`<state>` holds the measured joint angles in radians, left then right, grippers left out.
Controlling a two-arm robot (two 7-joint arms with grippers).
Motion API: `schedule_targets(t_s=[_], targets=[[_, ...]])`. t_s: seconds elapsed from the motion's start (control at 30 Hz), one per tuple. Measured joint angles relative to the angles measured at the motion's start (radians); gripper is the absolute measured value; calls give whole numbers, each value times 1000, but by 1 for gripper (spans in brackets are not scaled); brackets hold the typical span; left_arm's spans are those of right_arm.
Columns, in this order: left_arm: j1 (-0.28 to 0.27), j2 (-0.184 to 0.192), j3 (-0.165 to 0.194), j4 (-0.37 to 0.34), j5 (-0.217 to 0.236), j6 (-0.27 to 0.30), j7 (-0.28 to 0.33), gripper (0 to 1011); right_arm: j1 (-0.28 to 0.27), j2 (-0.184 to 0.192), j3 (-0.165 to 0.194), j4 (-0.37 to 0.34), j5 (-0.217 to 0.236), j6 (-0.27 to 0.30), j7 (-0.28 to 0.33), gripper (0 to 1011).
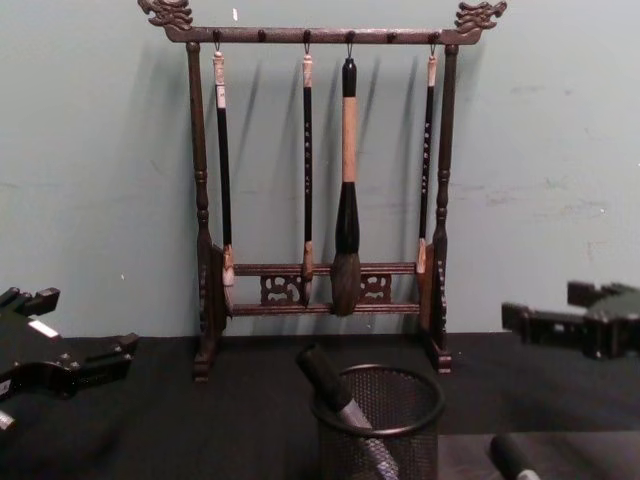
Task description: Pick up the water-based marker from the table and place it into the pen holder.
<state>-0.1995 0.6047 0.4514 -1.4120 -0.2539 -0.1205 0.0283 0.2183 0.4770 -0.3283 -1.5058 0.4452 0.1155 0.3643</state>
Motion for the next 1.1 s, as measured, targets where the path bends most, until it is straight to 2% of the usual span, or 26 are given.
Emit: schedule_targets(t_s=[0.27, 0.3, 0.37, 0.67, 0.83, 1.1], targets=[[0, 0, 0, 0, 0, 0, 0, 1001, -22, 9, -3, -7, -20, 92, -17, 1000], [0, 0, 0, 0, 0, 0, 0, 1001, -23, 10, -9, -6, -27, 116, -20, 1000], [0, 0, 0, 0, 0, 0, 0, 1001, -23, 10, -10, -5, -29, 124, -20, 1000], [0, 0, 0, 0, 0, 0, 0, 1001, -1, 0, -52, 29, -70, 233, -21, 1002], [0, 0, 0, 0, 0, 0, 0, 1001, 5, -16, -61, 47, -85, 262, -26, 1000], [0, 0, 0, 0, 0, 0, 0, 1001, 14, -33, -72, 72, -102, 278, -19, 1000]])
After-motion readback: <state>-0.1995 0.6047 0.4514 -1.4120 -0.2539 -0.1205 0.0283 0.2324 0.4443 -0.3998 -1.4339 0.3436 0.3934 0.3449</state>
